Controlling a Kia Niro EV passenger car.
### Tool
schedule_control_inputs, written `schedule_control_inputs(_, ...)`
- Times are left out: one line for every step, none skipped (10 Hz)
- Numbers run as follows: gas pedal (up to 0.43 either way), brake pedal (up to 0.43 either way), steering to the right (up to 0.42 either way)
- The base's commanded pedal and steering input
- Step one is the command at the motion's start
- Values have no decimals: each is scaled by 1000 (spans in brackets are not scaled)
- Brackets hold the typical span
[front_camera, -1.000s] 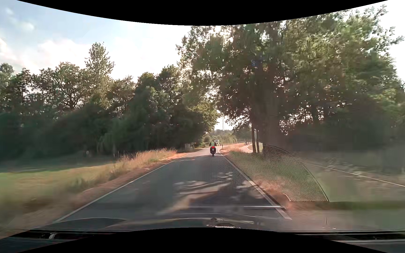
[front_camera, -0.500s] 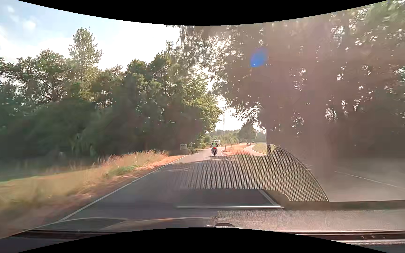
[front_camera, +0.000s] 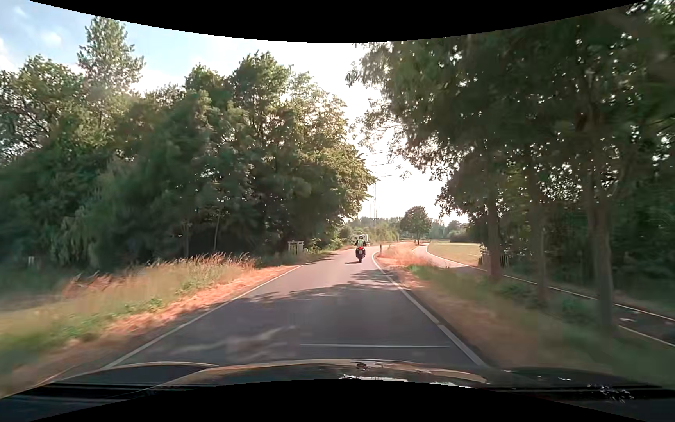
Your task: Follow the waypoints while adhering to traffic rules and regulations
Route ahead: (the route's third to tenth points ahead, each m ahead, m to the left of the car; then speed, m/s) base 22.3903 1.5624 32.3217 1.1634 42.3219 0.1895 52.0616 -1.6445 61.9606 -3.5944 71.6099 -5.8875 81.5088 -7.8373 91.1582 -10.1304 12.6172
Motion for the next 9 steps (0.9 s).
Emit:
schedule_control_inputs(150,0,2)
schedule_control_inputs(157,0,5)
schedule_control_inputs(157,0,6)
schedule_control_inputs(157,0,6)
schedule_control_inputs(157,0,6)
schedule_control_inputs(157,0,6)
schedule_control_inputs(157,0,6)
schedule_control_inputs(157,0,8)
schedule_control_inputs(157,0,11)
